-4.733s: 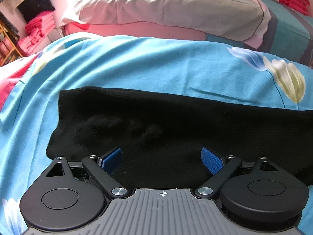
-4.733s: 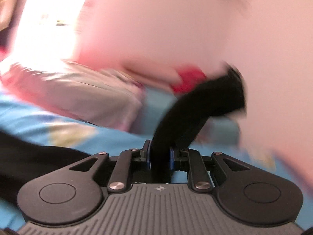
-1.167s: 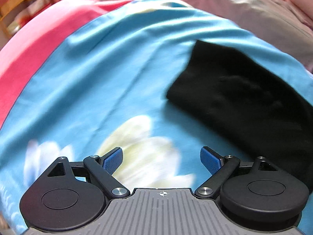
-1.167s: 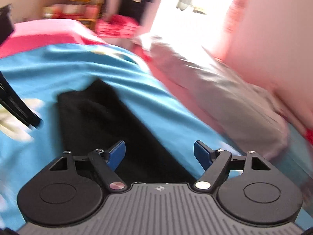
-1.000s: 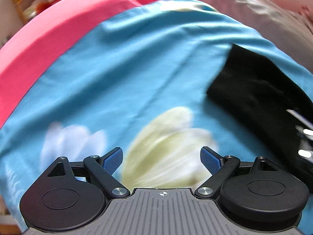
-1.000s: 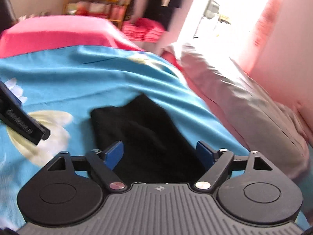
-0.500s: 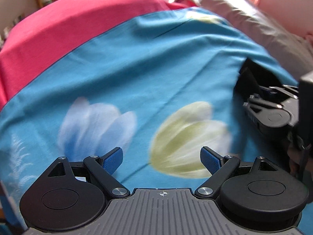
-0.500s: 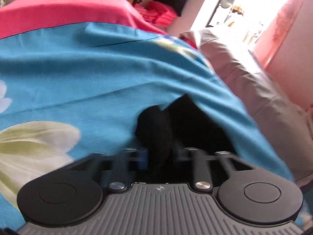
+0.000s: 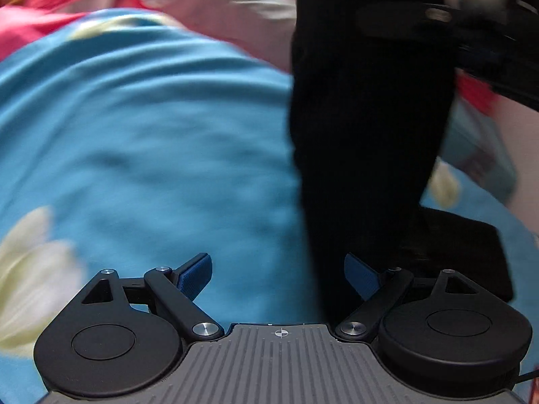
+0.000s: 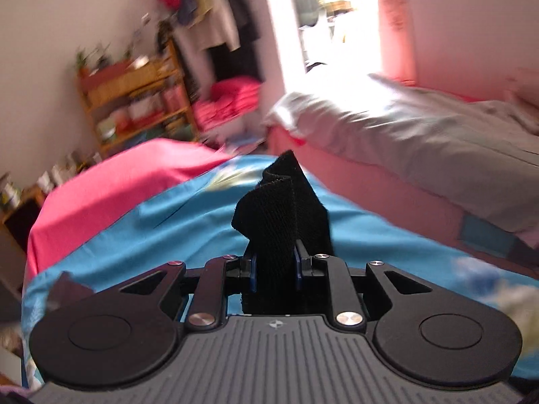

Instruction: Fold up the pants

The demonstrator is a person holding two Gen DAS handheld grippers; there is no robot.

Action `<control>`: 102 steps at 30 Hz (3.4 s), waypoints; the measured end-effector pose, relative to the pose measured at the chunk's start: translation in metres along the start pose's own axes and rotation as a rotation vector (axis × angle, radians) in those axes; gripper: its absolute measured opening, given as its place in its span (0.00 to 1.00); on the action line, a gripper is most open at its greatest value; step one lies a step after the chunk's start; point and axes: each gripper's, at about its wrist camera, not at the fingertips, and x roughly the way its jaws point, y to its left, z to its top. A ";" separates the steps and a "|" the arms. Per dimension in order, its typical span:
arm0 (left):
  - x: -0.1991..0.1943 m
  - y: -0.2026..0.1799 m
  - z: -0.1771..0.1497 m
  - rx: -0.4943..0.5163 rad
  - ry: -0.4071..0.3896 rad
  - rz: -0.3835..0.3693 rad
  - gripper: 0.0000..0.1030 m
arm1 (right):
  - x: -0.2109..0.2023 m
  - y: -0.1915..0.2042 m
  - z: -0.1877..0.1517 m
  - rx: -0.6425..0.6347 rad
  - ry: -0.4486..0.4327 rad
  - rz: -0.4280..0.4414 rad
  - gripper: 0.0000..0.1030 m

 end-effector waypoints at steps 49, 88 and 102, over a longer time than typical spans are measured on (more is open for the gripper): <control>0.067 -0.079 0.041 0.197 0.164 -0.091 1.00 | -0.126 -0.261 -0.174 0.862 -0.079 -0.512 0.84; -0.069 -0.088 -0.153 0.355 0.287 -0.037 1.00 | -0.233 -0.048 -0.226 0.407 0.056 -0.512 0.67; -0.070 -0.103 -0.160 0.427 0.259 0.063 1.00 | -0.220 -0.036 -0.242 0.300 0.136 -0.639 0.68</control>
